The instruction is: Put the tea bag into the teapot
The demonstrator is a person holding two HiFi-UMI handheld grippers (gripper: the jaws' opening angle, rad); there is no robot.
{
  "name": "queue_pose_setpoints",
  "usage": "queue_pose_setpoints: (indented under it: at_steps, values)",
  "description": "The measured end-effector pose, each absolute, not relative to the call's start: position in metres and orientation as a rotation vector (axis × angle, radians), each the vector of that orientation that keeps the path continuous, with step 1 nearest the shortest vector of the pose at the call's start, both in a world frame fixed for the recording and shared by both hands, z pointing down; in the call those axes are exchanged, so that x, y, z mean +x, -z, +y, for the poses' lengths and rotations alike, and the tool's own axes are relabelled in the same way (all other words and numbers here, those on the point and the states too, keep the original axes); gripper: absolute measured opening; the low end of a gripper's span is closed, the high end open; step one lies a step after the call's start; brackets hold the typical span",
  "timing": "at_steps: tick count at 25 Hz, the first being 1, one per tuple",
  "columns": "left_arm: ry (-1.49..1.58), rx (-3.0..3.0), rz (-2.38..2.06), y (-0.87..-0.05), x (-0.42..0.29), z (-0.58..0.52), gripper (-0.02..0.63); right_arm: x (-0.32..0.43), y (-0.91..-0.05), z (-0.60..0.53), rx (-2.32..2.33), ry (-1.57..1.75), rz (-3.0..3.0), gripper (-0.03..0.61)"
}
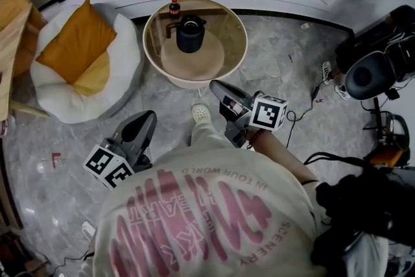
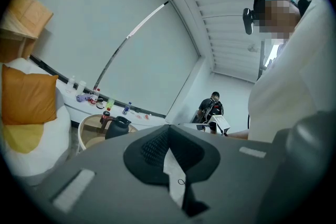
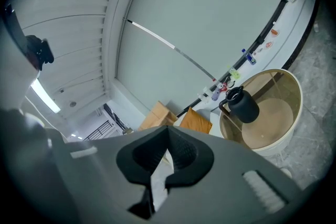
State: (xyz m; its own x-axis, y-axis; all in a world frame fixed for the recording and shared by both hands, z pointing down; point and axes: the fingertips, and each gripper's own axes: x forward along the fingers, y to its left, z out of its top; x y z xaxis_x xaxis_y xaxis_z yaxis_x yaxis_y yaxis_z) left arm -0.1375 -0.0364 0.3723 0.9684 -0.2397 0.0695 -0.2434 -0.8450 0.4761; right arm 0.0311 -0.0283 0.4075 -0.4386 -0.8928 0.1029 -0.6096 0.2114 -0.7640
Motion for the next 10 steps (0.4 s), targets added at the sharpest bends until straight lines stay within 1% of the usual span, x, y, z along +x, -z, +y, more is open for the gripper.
queue_pose_setpoints:
  at_steps: [10]
  values:
    - [-0.019,2.623,-0.336,-0.3726,-0.1329,-0.0437,0.009,0.0346,-0.4103,-0.0377,-1.386,1.077,2.134,0.002]
